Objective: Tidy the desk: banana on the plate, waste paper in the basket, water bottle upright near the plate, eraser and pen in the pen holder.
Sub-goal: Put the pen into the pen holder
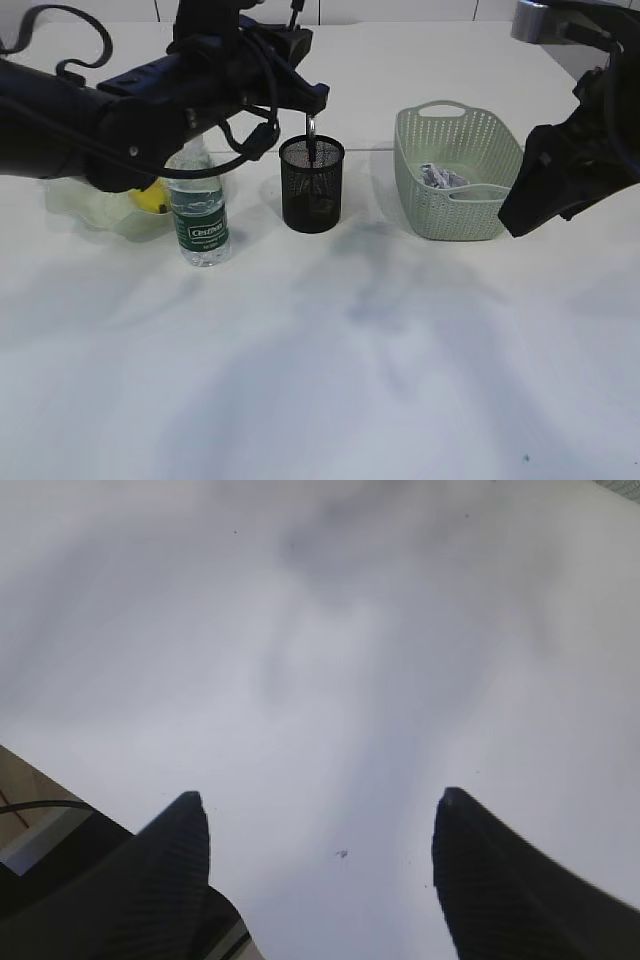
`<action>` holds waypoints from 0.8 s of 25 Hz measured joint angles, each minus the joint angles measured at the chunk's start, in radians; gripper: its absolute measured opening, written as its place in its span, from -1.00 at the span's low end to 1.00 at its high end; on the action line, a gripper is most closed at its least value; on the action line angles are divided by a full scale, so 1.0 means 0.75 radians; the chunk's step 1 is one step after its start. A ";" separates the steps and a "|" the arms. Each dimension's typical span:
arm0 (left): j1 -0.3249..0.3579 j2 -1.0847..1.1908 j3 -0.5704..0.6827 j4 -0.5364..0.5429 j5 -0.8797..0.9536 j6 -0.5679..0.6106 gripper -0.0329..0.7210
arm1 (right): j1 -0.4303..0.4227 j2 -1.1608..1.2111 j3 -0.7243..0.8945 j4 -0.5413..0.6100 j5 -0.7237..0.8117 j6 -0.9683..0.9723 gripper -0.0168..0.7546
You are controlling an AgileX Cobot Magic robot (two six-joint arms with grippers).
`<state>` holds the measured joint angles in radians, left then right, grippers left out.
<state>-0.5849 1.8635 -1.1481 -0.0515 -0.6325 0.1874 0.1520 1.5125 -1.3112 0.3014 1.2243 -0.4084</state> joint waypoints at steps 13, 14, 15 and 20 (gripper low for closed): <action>0.000 0.256 -0.236 0.026 -0.053 -0.082 -0.84 | 0.000 0.000 0.000 0.000 0.000 0.000 0.38; 0.000 0.274 -0.252 0.026 -0.053 -0.082 -0.84 | 0.000 0.000 0.000 0.000 0.000 0.000 0.38; 0.000 0.291 -0.264 0.026 -0.054 -0.082 -0.84 | 0.000 0.000 0.000 0.000 0.002 0.000 0.38; 0.000 0.345 -0.287 0.026 -0.089 -0.082 -0.84 | 0.000 0.000 0.000 0.000 0.002 0.000 0.38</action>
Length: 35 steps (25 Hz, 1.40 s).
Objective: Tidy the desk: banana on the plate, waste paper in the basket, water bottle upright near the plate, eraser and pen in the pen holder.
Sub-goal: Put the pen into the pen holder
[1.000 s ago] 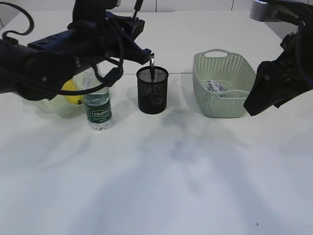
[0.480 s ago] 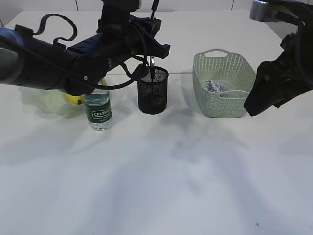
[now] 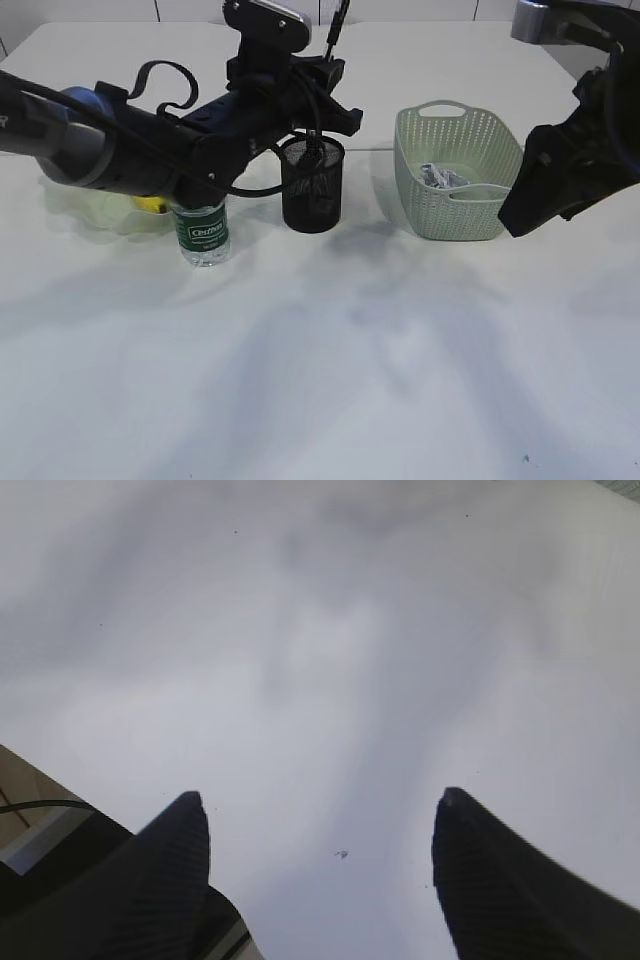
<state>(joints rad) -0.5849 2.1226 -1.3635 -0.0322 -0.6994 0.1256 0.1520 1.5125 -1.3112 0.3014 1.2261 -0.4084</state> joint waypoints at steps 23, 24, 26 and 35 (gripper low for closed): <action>0.021 0.167 -0.100 0.003 -0.100 -0.019 -0.84 | 0.000 0.000 0.000 0.000 0.000 0.000 0.38; 0.021 0.177 -0.100 0.003 -0.100 -0.020 -0.81 | 0.000 0.000 0.000 0.000 0.000 0.000 0.38; 0.021 0.190 -0.100 0.003 -0.107 -0.022 -0.83 | 0.000 0.000 0.000 0.000 0.000 0.000 0.38; 0.029 0.244 -0.111 0.003 -0.139 -0.025 -0.84 | 0.000 0.000 0.000 0.000 0.000 0.000 0.38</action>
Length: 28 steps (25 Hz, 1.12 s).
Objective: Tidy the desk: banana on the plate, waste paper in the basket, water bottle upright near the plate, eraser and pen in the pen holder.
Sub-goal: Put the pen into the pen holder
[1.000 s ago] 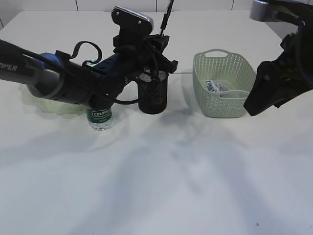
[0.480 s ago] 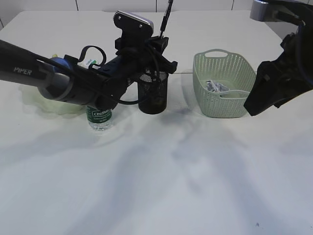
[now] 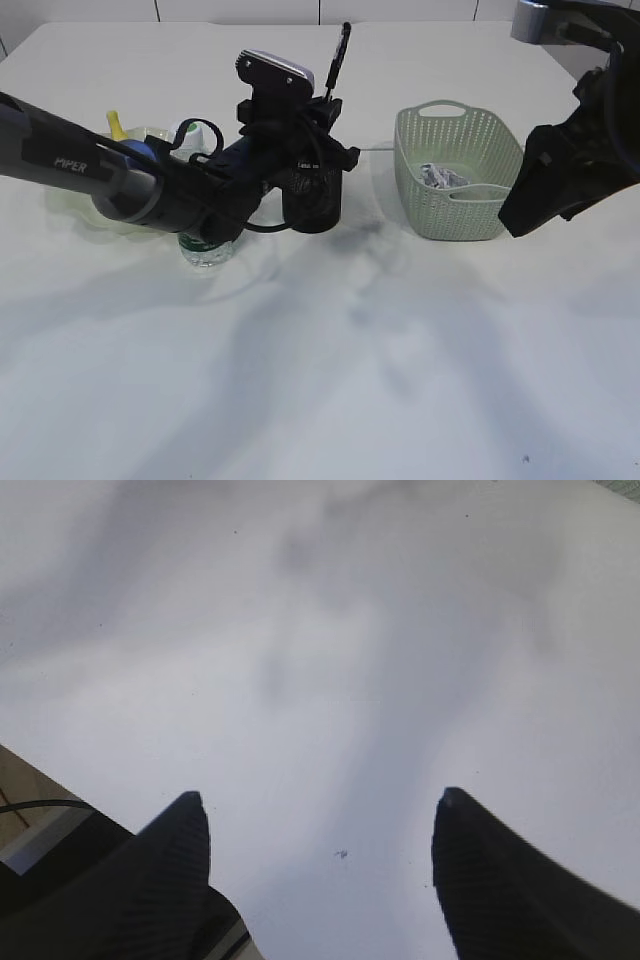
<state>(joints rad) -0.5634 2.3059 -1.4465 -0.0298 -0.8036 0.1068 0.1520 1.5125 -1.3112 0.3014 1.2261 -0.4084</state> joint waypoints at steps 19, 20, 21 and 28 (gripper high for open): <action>0.027 0.033 0.000 0.000 -0.010 -0.035 -0.81 | 0.000 0.000 0.000 0.000 0.000 0.000 0.38; 0.027 0.033 0.000 0.000 -0.010 -0.035 -0.79 | 0.000 0.000 0.000 0.000 0.000 0.000 0.38; 0.027 0.033 0.000 0.000 -0.010 -0.035 -0.76 | 0.000 0.000 0.000 0.000 0.000 0.000 0.38; 0.027 0.033 0.000 0.000 -0.010 -0.035 -0.53 | 0.000 0.000 0.000 0.000 0.000 0.000 0.38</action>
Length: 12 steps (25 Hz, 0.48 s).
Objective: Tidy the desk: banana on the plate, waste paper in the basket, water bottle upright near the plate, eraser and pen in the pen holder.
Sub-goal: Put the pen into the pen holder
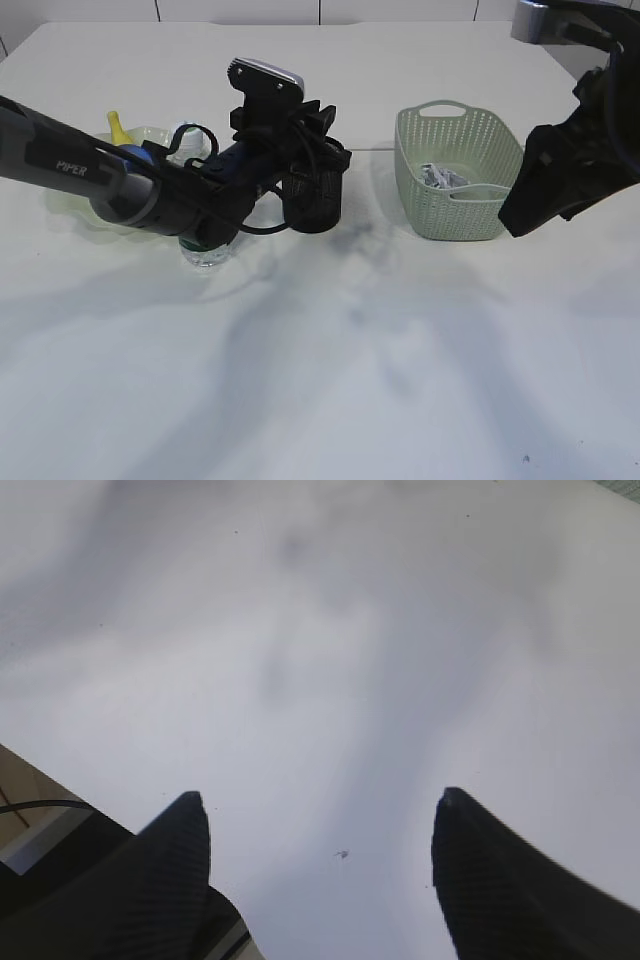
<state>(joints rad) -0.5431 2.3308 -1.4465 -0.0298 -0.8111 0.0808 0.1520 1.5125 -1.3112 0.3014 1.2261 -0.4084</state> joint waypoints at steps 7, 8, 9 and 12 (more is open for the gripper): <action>0.000 0.000 0.000 0.000 -0.004 0.000 -0.49 | 0.000 0.000 0.000 0.000 0.000 0.000 0.38; 0.000 0.000 0.000 0.000 -0.006 0.000 -0.49 | 0.000 0.000 0.000 0.000 0.000 0.000 0.37; 0.000 0.000 0.000 0.000 -0.010 0.000 -0.49 | 0.000 0.000 0.000 0.000 0.000 0.000 0.37; 0.000 0.000 0.000 0.000 -0.009 0.000 -0.48 | 0.000 0.000 0.000 0.000 0.000 0.000 0.37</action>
<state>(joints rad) -0.5431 2.3308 -1.4465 -0.0298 -0.8181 0.0808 0.1520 1.5125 -1.3112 0.3014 1.2261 -0.4084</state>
